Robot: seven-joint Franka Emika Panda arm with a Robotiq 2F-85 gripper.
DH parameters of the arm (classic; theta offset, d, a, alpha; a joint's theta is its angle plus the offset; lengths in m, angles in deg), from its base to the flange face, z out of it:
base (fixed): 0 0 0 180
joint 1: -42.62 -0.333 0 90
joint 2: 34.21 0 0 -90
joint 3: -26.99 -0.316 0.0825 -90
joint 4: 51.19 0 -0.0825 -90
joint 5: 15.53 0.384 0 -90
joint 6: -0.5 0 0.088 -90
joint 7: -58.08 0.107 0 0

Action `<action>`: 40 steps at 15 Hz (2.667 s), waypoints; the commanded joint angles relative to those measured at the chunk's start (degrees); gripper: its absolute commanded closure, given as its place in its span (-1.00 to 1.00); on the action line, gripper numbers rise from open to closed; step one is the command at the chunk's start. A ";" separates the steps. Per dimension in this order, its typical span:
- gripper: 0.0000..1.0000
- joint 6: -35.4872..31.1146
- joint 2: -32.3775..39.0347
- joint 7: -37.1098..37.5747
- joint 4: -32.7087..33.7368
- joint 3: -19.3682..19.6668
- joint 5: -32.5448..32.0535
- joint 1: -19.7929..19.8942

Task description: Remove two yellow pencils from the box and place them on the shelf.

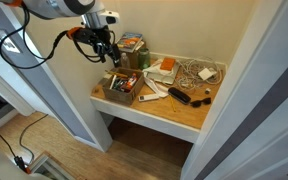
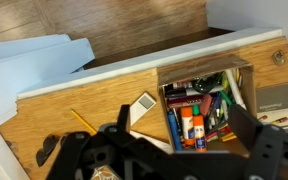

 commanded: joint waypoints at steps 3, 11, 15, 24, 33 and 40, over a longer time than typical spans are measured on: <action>-1.00 4.42 13.76 8.71 15.46 -0.99 -7.75 -3.95; -1.00 2.68 28.36 10.99 28.33 1.60 -8.95 -11.16; -1.00 1.47 28.28 9.47 26.93 2.85 -7.28 -12.35; -1.00 2.22 33.18 10.27 32.93 3.25 -6.15 -13.29; -1.00 10.36 47.34 17.92 49.58 5.29 -3.29 -18.26; -1.00 20.46 56.54 20.21 60.90 6.44 -1.20 -19.49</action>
